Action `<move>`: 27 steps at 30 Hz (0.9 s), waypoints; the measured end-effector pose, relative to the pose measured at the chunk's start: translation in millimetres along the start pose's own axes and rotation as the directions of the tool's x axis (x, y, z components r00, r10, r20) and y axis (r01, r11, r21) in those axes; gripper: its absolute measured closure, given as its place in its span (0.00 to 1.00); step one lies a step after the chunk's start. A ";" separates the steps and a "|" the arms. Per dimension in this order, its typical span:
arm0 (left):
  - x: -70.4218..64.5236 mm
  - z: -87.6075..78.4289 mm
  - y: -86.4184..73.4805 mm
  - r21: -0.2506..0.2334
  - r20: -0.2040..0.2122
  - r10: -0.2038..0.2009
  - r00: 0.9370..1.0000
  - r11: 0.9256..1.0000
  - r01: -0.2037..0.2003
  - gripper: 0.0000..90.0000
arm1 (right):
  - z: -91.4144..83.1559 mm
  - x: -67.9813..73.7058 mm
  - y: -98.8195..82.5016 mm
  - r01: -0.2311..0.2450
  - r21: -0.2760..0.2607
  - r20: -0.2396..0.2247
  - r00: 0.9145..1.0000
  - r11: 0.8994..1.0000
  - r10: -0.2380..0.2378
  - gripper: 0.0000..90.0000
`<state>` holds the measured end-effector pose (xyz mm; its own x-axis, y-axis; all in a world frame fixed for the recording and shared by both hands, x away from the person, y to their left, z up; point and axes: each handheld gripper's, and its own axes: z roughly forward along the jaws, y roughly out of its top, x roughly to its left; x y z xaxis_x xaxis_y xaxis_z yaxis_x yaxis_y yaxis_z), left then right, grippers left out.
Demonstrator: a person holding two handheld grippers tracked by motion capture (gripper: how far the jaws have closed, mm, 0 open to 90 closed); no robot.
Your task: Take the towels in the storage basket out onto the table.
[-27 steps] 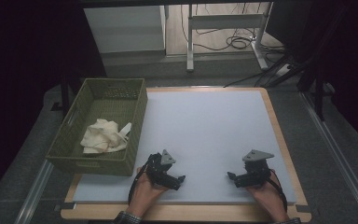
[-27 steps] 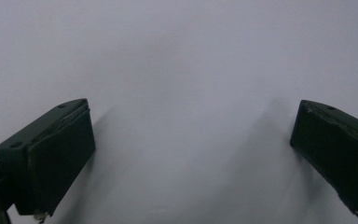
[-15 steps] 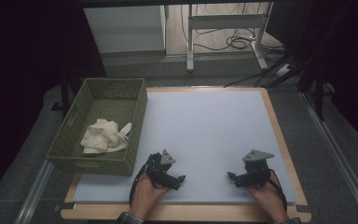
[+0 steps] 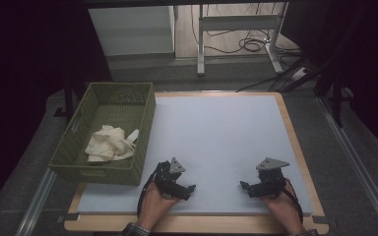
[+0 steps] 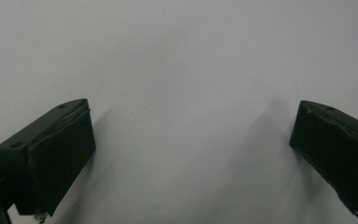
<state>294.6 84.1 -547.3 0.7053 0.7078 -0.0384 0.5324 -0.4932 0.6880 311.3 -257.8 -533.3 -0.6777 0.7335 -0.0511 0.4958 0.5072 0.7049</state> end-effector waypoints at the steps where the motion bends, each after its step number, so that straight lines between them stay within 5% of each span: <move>1: 0.0 0.0 0.0 0.000 0.000 0.000 1.000 1.000 0.000 0.00 | 0.0 0.0 0.0 0.000 0.000 0.000 1.000 1.000 0.000 0.04; 12: -2.1 -4.6 5.5 0.012 -0.017 0.006 1.000 1.000 -0.006 0.03 | -0.1 0.1 0.0 0.001 -0.001 0.001 1.000 1.000 -0.001 0.04; 20: -1.0 -14.5 12.8 -0.009 0.045 -0.023 0.999 1.000 0.024 0.02 | -0.3 0.6 -0.2 0.004 -0.004 0.004 1.000 1.000 -0.004 0.04; 27: -2.1 -16.1 20.6 0.005 0.052 -0.006 0.999 1.000 0.005 0.02 | -0.4 0.9 -0.3 0.006 -0.006 0.006 1.000 1.000 -0.006 0.04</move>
<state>296.5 80.6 -521.3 0.7255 0.6836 -0.0797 0.5387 -0.4920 0.6839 310.4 -257.5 -533.2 -0.6777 0.7329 -0.0598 0.4884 0.5095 0.7085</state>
